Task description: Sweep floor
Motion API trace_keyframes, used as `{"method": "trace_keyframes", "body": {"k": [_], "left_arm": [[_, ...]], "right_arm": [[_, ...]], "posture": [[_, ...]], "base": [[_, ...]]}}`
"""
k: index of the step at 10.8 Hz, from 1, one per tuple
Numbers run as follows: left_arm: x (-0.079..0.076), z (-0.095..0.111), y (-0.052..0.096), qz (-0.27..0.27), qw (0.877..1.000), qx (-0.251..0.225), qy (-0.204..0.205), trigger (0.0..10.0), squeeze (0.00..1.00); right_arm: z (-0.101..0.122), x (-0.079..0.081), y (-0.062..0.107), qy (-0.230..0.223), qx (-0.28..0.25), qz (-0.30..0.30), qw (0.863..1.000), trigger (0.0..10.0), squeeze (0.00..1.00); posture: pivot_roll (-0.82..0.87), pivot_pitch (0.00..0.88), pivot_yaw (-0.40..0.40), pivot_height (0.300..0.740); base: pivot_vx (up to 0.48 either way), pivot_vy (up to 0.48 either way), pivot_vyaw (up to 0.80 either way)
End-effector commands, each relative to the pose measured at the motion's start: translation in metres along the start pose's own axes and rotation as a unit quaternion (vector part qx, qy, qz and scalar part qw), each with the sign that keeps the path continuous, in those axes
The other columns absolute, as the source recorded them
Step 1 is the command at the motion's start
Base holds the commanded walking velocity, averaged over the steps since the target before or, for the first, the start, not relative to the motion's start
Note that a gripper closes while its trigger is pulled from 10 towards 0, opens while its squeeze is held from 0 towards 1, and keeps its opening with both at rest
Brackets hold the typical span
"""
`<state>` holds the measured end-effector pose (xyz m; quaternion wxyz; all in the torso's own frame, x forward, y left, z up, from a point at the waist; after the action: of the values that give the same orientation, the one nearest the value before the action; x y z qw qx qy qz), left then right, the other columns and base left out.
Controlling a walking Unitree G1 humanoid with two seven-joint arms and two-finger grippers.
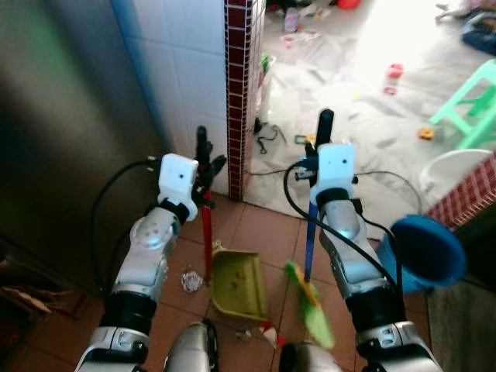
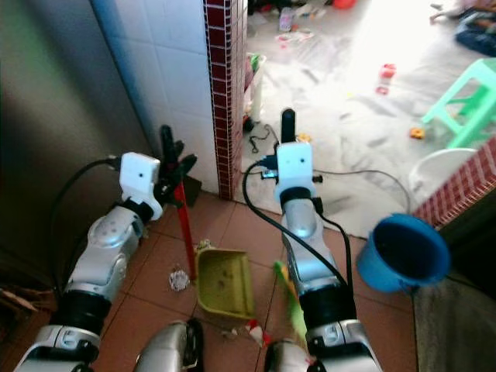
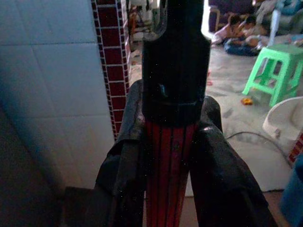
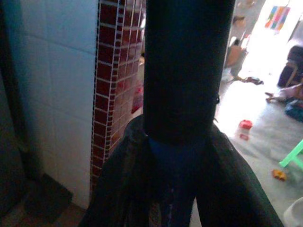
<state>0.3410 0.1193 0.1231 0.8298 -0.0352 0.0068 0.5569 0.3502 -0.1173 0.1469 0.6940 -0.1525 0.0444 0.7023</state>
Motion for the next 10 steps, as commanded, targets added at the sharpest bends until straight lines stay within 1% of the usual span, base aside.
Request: {"method": "trace_keyframes", "body": {"k": [1, 4, 7, 8, 9, 10], "left_arm": [[0.0, 0.015, -0.003, -0.004, 1.0, -0.025, -0.009, 10.0, 0.0], [0.001, 0.015, -0.003, 0.0, 1.0, -0.024, -0.01, 10.0, 0.0], [0.006, 0.019, -0.004, 0.008, 0.999, -0.035, -0.011, 10.0, 0.0], [0.01, 0.023, -0.003, 0.014, 0.999, -0.037, -0.018, 10.0, 0.0], [0.016, 0.019, 0.0, 0.019, 0.999, -0.028, -0.035, 10.0, 0.0], [0.018, 0.016, 0.002, 0.019, 0.999, -0.024, -0.041, 10.0, 0.0]], "right_arm": [[0.008, -0.007, -0.005, 0.013, -0.019, -0.011, 1.0, 10.0, 0.0], [0.007, -0.008, -0.006, 0.02, -0.02, -0.015, 1.0, 10.0, 0.0], [0.007, -0.005, -0.006, 0.022, -0.024, -0.01, 0.999, 10.0, 0.0], [0.007, -0.004, -0.006, 0.024, -0.025, -0.011, 0.999, 10.0, 0.0], [0.007, -0.003, -0.007, 0.025, -0.024, -0.013, 0.999, 10.0, 0.0], [0.007, -0.003, -0.007, 0.025, -0.024, -0.015, 0.999, 10.0, 0.0]], "posture": [[-0.01, 0.021, 0.015, 0.74], [-0.01, 0.019, 0.014, 0.74], [0.0, 0.009, 0.01, 0.74], [0.0, 0.009, 0.01, 0.74], [0.0, 0.009, 0.011, 0.74], [0.0, 0.011, 0.012, 0.74]], "base": [[-0.259, 0.0, 0.0], [-0.255, 0.0, 0.0], [0.0, 0.0, 0.0], [0.0, 0.0, 0.0], [0.0, 0.0, 0.0], [0.0, 0.0, 0.0]]}}
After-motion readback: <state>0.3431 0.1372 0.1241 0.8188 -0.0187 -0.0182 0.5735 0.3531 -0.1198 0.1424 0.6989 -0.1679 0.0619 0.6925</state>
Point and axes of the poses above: a point about 5 cm out from each wrist's last joint towards the gripper, its own y axis pointing back from the gripper into the wrist, its own z axis along the axis of the wrist's last joint, x = y × z, the point moved 2 cm from there along -y, pointing out of the wrist towards the gripper, and after that the axes turned 7 degrees about y, right-handed, at the moved point
